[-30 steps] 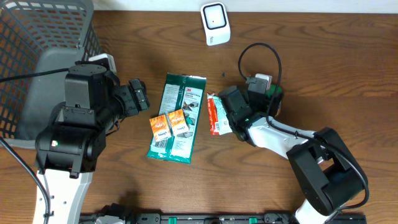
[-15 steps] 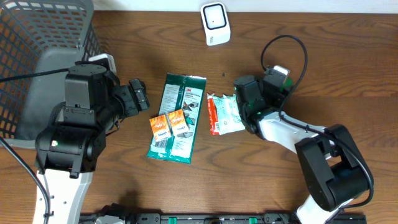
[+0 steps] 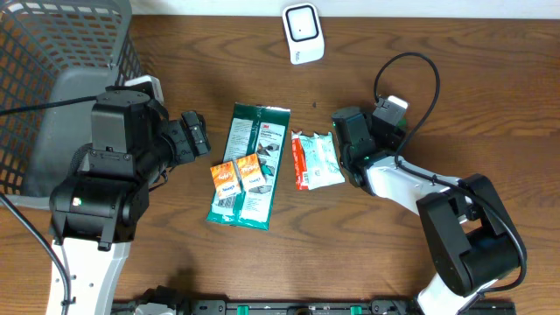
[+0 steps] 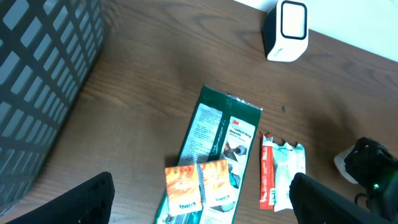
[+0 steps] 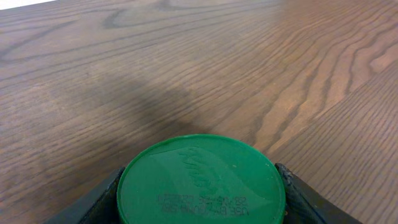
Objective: Scan the item barcode
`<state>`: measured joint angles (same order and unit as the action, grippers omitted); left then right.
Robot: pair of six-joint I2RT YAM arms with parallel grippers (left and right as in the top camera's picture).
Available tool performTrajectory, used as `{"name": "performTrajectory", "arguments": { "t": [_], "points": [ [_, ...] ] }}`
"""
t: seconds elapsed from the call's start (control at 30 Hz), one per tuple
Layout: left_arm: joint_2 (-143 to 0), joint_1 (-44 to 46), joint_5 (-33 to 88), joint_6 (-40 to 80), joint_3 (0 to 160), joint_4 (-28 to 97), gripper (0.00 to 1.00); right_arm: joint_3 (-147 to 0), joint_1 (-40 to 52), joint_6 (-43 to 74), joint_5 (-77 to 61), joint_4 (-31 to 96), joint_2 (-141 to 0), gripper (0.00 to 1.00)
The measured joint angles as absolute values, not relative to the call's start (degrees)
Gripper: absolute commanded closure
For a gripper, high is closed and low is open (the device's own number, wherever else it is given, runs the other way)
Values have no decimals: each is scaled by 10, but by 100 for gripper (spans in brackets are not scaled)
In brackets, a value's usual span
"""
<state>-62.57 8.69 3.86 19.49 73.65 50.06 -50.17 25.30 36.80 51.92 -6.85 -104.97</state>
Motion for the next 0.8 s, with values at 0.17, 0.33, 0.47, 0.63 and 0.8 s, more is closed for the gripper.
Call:
{"name": "performTrajectory", "arguments": {
  "t": [0.17, 0.33, 0.47, 0.63, 0.8],
  "points": [
    [-626, 87, 39, 195, 736, 501, 10, -502, 253, 374, 510, -64, -1050, 60],
    [-626, 87, 39, 195, 736, 501, 10, -502, 253, 380, 517, -50, -1049, 53],
    [-626, 87, 39, 195, 736, 501, 10, -502, 253, 381, 525, -43, -1049, 40],
    [-626, 87, 39, 195, 736, 501, 10, -502, 253, 383, 526, -41, -1049, 36],
    [-626, 87, 39, 195, 736, 501, 10, -502, 253, 384, 525, -40, -1049, 28]
  ]
}}
